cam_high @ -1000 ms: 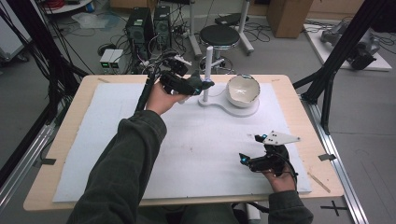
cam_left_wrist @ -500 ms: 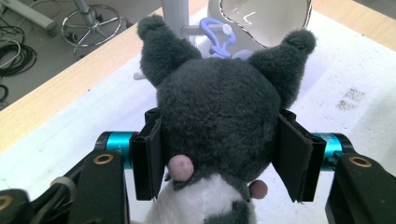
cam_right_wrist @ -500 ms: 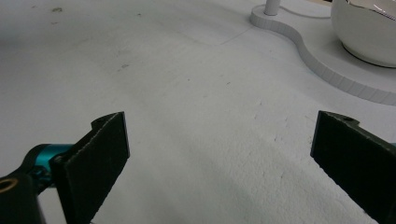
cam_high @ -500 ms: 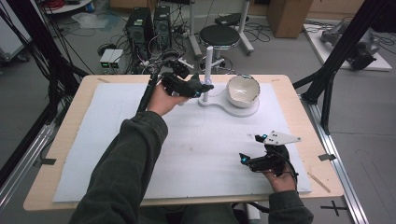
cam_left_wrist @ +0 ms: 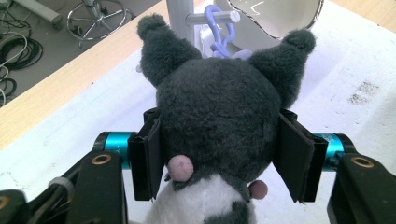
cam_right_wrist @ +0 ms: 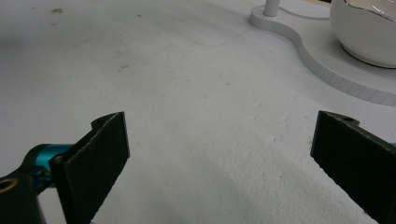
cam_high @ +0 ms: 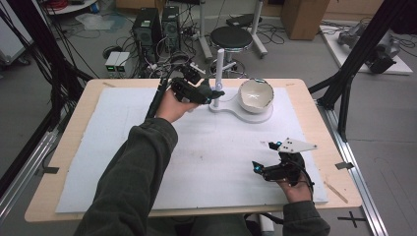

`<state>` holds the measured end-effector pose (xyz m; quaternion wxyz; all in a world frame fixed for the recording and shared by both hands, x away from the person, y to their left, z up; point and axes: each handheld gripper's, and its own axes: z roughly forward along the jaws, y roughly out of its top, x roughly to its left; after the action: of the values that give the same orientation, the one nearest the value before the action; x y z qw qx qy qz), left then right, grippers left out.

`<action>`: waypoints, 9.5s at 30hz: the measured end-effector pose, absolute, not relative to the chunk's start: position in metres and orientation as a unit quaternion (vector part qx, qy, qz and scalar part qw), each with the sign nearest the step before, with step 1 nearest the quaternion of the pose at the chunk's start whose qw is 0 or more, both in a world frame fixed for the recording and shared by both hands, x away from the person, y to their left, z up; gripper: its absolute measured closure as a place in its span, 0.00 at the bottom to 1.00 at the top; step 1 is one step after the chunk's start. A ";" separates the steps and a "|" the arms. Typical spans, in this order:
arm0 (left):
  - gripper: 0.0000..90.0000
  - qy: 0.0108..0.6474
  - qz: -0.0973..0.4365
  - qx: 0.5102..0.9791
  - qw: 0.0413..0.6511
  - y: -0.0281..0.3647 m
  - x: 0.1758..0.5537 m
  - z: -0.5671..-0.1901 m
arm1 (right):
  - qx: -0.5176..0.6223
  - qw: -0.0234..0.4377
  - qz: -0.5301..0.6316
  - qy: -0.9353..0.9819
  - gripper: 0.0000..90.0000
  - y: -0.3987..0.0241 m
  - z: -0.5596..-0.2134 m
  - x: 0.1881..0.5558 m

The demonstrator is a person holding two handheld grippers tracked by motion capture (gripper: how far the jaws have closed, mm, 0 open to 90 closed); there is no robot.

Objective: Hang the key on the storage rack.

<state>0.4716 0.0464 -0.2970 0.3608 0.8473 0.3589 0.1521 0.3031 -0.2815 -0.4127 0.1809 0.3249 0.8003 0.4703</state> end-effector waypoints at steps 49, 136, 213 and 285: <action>0.36 0.319 0.145 0.842 0.409 0.067 0.444 -0.302 | 0.329 0.184 0.471 0.798 0.04 -0.284 -0.412 0.303; 0.31 0.328 0.157 0.818 0.445 0.150 0.368 -0.326 | 0.335 0.193 0.465 0.797 0.04 -0.281 -0.412 0.300; 0.30 0.341 0.172 0.800 0.462 0.197 0.306 -0.364 | 0.340 0.203 0.467 0.790 0.04 -0.284 -0.410 0.297; 0.26 0.356 0.189 0.794 0.455 0.236 0.256 -0.408 | 0.342 0.202 0.459 0.795 0.04 -0.280 -0.412 0.297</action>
<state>0.2562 0.2365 -0.4076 0.4554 0.7939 0.3558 0.1892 0.2971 -0.2804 -0.4118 0.2022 0.3416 0.7945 0.4594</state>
